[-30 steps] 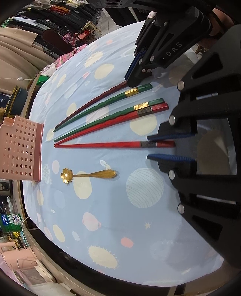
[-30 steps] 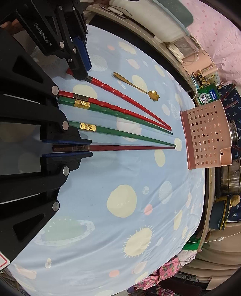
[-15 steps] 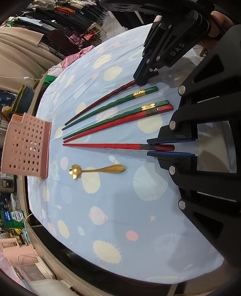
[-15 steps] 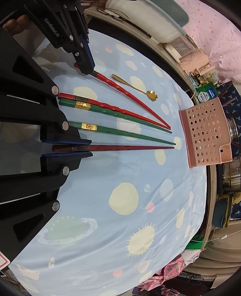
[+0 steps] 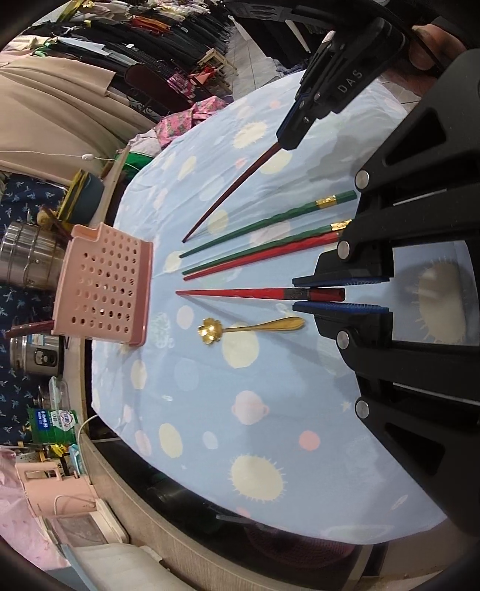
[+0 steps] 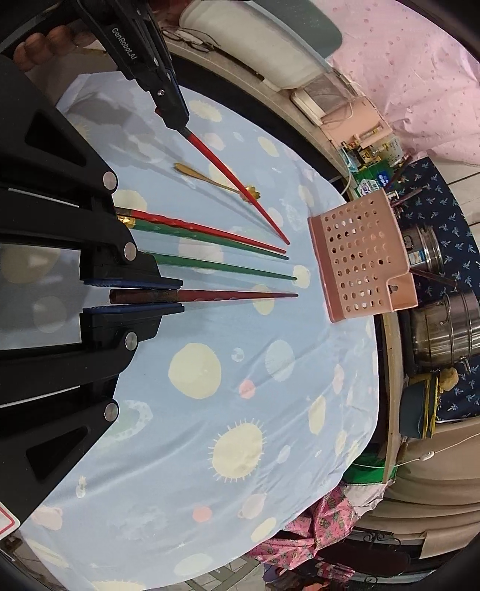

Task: Organize utensils
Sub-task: 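Lift both held chopsticks up and carry them over the pink basket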

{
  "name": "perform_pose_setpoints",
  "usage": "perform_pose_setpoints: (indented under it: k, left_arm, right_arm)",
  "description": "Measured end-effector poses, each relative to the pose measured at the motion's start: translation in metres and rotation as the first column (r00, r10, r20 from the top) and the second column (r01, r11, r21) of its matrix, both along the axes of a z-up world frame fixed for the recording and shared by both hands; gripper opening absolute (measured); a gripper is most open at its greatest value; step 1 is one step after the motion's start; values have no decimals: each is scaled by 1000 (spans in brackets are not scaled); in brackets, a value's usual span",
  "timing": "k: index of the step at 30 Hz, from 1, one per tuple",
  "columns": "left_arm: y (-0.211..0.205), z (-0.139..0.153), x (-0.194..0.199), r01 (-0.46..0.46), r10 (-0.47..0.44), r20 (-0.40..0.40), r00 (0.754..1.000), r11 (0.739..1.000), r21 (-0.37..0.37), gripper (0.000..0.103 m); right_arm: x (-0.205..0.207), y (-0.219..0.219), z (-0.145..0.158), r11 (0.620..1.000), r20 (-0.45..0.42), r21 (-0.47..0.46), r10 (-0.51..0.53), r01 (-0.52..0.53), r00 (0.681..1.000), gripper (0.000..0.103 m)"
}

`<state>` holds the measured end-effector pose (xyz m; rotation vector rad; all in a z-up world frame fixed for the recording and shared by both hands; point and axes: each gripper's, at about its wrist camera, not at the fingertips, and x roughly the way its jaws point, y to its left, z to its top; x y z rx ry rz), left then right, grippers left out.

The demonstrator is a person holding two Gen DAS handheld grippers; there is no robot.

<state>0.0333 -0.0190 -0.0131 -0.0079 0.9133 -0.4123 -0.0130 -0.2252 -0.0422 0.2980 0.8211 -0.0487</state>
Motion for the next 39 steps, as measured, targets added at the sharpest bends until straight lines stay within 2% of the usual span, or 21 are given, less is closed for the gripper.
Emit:
perform_pose_setpoints:
  k: [7, 16, 27, 39]
  left_arm:
    - [2, 25, 10, -9, 10, 51, 999, 1000, -30, 7]
    - [5, 66, 25, -35, 43, 154, 987, 998, -54, 7]
    - [-3, 114, 54, -37, 60, 255, 965, 995, -92, 7]
    - [-12, 173, 86, -29, 76, 371, 926, 991, -129, 7]
  right_arm:
    - [5, -14, 30, 999, 76, 14, -31, 30, 997, 7]
    - [12, -27, 65, 999, 160, 18, -50, 48, 986, 7]
    - [28, -47, 108, 997, 261, 43, -78, 69, 962, 7]
    - [56, -62, 150, 994, 349, 84, -90, 64, 933, 7]
